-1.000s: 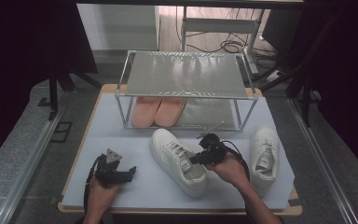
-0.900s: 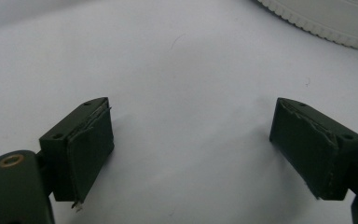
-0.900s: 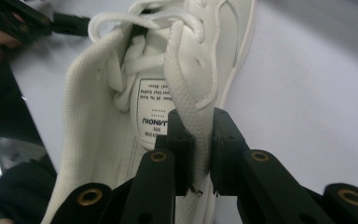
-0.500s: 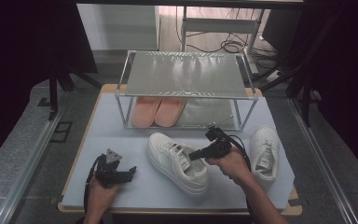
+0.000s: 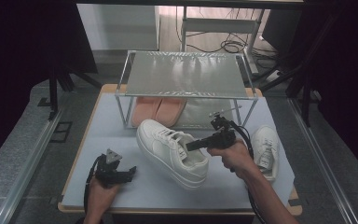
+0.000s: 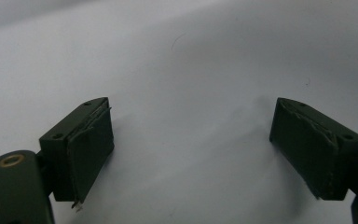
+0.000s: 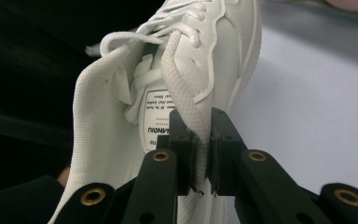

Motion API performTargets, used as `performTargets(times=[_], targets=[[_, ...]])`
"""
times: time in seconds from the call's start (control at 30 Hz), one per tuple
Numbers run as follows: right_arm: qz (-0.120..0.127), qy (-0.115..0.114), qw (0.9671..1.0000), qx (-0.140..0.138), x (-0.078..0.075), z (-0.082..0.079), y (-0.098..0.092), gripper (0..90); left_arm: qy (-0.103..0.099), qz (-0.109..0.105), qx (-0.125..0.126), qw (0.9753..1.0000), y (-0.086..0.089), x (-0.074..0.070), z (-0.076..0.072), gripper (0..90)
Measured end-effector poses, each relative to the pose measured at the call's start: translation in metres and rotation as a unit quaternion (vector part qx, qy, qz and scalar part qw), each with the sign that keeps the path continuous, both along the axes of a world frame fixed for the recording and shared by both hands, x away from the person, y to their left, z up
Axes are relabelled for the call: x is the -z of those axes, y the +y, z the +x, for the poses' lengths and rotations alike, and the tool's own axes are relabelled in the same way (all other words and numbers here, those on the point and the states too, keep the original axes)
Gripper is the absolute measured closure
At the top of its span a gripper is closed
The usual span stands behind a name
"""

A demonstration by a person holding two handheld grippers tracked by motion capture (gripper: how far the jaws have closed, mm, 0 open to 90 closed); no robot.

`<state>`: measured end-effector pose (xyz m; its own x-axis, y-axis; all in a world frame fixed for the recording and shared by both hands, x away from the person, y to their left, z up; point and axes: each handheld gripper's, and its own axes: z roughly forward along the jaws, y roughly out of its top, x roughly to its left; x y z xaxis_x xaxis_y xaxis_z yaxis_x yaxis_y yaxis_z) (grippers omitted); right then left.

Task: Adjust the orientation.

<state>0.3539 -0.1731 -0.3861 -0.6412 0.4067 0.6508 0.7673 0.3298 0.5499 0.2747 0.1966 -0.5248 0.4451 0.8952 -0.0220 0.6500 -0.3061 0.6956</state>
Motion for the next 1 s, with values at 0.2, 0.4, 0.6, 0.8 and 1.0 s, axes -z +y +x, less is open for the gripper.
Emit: performTargets(times=[0.2,0.4,0.6,0.8,1.0], targets=[[0.03,-0.001,0.9995,0.009,-0.016,0.005,-0.005,81.4,0.001,0.0,0.0,1.0,0.0,0.0,0.0,13.5],[0.056,-0.003,0.9982,0.019,-0.032,0.011,-0.009,81.4,0.001,0.0,0.001,1.0,0.0,0.0,0.0,13.4],[0.083,0.0,0.9961,0.029,-0.045,0.016,-0.013,81.3,0.001,0.0,0.001,1.0,0.0,0.0,0.0,13.4],[0.106,-0.001,0.9934,0.044,-0.057,0.025,-0.014,81.3,0.0,-0.001,0.001,1.0,0.0,0.0,0.0,13.4],[0.119,-0.005,0.9905,0.069,-0.068,0.036,-0.013,81.3,0.001,0.001,0.001,1.0,0.0,0.0,0.0,13.4]])
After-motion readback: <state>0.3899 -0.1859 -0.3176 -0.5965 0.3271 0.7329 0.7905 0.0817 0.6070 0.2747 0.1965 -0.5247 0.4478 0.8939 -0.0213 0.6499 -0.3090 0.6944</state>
